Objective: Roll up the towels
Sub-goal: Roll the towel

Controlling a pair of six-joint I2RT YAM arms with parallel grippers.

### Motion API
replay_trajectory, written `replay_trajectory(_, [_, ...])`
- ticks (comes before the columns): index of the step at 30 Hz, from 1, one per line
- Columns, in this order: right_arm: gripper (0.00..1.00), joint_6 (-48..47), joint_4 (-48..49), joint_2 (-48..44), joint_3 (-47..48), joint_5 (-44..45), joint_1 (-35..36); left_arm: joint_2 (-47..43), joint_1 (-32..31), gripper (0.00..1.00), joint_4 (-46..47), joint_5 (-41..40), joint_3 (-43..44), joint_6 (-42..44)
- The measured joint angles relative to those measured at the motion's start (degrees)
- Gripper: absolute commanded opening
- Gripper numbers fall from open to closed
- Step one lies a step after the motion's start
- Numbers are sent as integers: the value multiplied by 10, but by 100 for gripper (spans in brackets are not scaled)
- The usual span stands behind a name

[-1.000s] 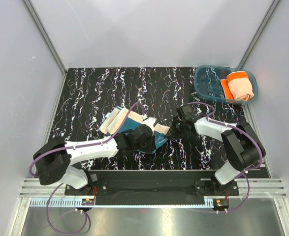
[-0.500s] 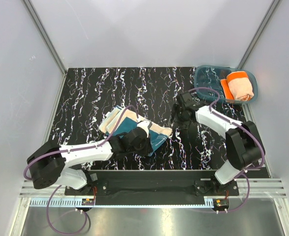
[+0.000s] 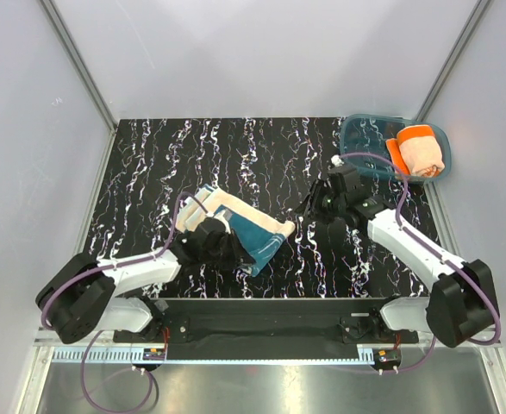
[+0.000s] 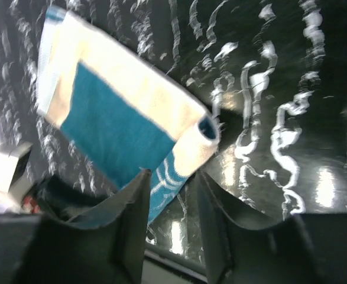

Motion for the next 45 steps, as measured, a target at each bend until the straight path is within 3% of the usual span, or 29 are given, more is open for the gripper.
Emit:
replay_trajectory(3, [33, 13, 69, -10, -58, -66, 0, 7, 33, 0, 32, 42, -28, -45])
replay_trajectory(11, [30, 64, 257, 36, -181, -200, 4, 67, 74, 0, 70, 114, -41, -96])
replay_trajectory(23, [28, 83, 417, 149, -184, -244, 28, 114, 124, 0, 101, 190, -41, -110])
replay_trajectory(36, [26, 92, 562, 315, -138, -274, 27, 132, 144, 0, 119, 221, -49, -110])
replay_trajectory(40, [25, 95, 589, 343, -127, -280, 27, 131, 144, 9, 118, 219, -51, -96])
replay_trajectory(44, [24, 96, 599, 348, -127, -283, 27, 107, 143, 24, 60, 188, -36, -52])
replay_trajectory(45, [24, 96, 602, 348, -127, -282, 27, 93, 143, 33, 31, 170, -28, -37])
